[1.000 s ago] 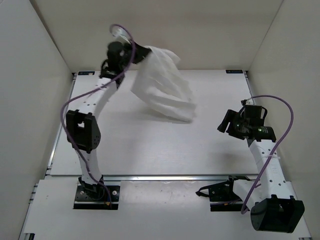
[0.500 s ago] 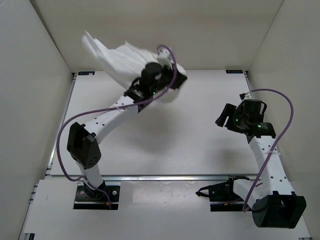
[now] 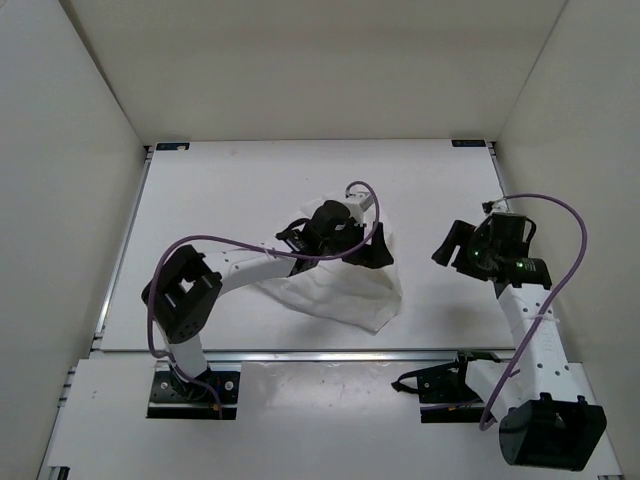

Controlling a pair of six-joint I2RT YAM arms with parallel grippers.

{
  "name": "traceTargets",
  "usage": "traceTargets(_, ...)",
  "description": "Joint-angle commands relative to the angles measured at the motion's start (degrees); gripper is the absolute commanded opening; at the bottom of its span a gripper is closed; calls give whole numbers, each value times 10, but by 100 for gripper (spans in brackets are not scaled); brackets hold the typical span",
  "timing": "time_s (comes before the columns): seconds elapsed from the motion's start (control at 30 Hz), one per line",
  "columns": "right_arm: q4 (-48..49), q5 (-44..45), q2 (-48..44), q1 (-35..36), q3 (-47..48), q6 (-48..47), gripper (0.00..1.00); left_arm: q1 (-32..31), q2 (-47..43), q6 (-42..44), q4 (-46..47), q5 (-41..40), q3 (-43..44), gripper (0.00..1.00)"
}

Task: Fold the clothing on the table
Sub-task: Move the skirt to the center of the board, then flatten the skirt out

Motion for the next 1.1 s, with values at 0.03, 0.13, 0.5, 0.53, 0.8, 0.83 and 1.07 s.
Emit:
traceTargets(0.03,42,-15,12,50,-6,14,65,31,-64,-14,42,35,7,98)
traceTargets(0.13,73,-7,22,105,-17,8,68,64,-106,-31,52,32,-19,99)
traceTargets(0.5,162,-8,112,213,30,-72,73,176,-286,-59,25,-17,-216,98)
traceTargets(0.53,155,-11,132,229,48,-80,73,173,-295,-59,25,-17,-235,99)
traceTargets(0.8,147,36,180,310,76,-105,70,177,-313,-66,30,-2,-270,98)
traceTargets(0.83,143,40,183,311,75,-108,68,179,-317,-67,33,-5,-275,99)
traceTargets(1.07,152,71,193,320,42,-124,65,185,-321,-69,40,9,-284,99)
